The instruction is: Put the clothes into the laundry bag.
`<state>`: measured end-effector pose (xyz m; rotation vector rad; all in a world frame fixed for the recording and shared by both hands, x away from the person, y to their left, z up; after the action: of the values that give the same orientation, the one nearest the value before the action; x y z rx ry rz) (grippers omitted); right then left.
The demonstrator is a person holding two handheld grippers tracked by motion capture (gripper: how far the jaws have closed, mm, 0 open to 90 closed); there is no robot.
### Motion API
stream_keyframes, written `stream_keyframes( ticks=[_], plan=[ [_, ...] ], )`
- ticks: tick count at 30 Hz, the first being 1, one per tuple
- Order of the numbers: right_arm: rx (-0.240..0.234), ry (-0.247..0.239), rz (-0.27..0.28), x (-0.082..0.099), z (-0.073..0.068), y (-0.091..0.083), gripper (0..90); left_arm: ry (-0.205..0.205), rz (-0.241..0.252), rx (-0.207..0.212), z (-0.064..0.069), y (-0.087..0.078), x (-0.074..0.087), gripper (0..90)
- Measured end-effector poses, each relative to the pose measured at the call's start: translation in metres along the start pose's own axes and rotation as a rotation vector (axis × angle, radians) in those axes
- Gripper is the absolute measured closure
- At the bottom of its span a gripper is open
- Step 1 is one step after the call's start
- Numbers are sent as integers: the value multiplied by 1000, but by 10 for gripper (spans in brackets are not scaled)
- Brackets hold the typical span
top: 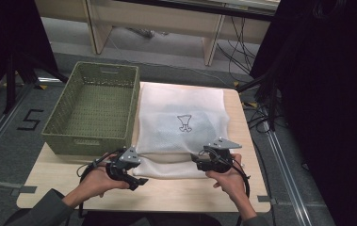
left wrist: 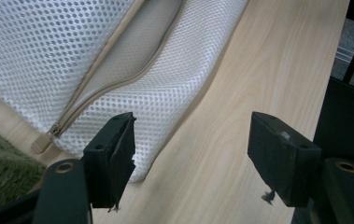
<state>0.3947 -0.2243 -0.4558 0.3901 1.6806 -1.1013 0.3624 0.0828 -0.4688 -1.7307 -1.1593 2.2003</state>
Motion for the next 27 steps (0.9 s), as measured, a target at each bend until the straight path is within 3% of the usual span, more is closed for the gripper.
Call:
stream_keyframes(
  ticks=[1,3,10,13,14,15,16,18,19,21,22,24,25,26,27],
  plan=[
    [7,3,2,0,1,-2,365,14,1,-5,-1,-2,0,312],
    [17,14,18,2,3,-6,360,2,14,-11,0,-2,1,309],
    [-5,50,22,9,3,-16,330,1,19,-19,2,-7,4,300],
    [-9,103,18,11,-1,-21,308,1,35,-19,2,-9,5,297],
    [8,47,25,12,3,-22,304,3,35,-23,1,-10,6,296],
    [10,69,18,13,1,-24,301,-9,40,-24,2,-10,7,295],
    [7,41,25,13,4,-25,299,-17,40,-31,2,-11,7,295],
    [20,74,13,15,1,-28,295,6,42,-32,0,-13,8,292],
    [18,41,19,16,4,-29,294,-22,50,-35,2,-13,8,288],
    [13,57,15,18,3,-31,293,-2,53,-37,0,-15,9,282],
    [14,90,-11,20,0,-33,292,-8,53,-39,0,-16,9,282],
    [16,53,-5,23,2,-34,292,-27,58,-43,1,-16,11,274],
    [33,62,-26,24,0,-37,291,-27,59,-44,1,-16,11,273],
    [34,41,-16,25,2,-36,289,-28,60,-42,1,-17,11,271],
    [30,58,-34,26,0,-38,288,-19,58,-43,1,-17,11,266]
  ],
)
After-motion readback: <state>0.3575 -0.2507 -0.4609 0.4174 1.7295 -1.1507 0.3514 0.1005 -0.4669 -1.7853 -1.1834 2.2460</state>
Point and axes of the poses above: each handheld gripper's, and its own axes: y roughly forward along the jaws, x roughly out of its underside, z roughly to its right, the point moved 2 cm from there along y, roughly forward along the jaws, and after that the axes turned 9 degrees about z, right-handed, at the moved point
